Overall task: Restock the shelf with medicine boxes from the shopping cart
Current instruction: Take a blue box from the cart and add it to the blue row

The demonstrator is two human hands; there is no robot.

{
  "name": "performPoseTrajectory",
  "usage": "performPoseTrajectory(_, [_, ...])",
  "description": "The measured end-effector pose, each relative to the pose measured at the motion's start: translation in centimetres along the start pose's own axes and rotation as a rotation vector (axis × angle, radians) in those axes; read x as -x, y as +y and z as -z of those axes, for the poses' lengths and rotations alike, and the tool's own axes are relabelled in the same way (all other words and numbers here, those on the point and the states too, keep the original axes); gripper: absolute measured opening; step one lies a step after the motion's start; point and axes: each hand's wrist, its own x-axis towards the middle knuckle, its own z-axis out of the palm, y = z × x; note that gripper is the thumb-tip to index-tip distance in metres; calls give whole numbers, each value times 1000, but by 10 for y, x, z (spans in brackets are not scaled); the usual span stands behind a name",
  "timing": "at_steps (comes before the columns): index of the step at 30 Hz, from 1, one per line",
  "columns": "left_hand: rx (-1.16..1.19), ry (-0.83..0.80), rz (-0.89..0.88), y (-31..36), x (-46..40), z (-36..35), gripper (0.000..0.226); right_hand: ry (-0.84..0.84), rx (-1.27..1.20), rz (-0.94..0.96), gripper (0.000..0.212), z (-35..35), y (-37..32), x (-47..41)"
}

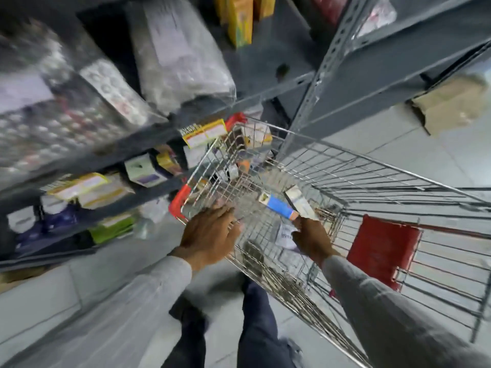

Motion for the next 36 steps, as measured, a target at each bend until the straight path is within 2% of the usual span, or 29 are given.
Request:
performPoseTrajectory(5, [3, 35, 25, -6, -5, -8, 82, 96, 134, 178, 36, -22, -1, -45])
performPoseTrajectory(9, [-14, 55, 23, -11, -7, -15, 67, 130, 205, 199, 35, -37, -11, -82])
performPoseTrajectory(12, [0, 96, 16, -14, -8, -17, 64, 168, 280, 199, 38, -46, -9, -99])
performPoseTrajectory(15, [17, 138, 12, -14, -6, -17, 63, 203, 387, 244, 32, -51, -6, -106])
performPoseTrajectory(19, [49, 131, 20, -13, -6, -18, 66, 225, 387, 240, 29, -41, -14, -89])
performPoseTrajectory(24, [177, 86, -8, -9, 7, 5, 61, 307, 351, 315, 28, 7, -50, -19])
performPoseTrajectory(29, [234, 367, -34, -15, 60, 79, 59, 447, 360, 483, 42, 72, -112, 87])
performPoseTrajectory(32, [261, 577, -37, -23, 105, 135, 58, 597, 335, 592, 52, 106, -156, 149])
performPoseTrajectory(36, [212, 909, -50, -45, 173, 206, 56, 811, 331, 828, 55, 144, -228, 218])
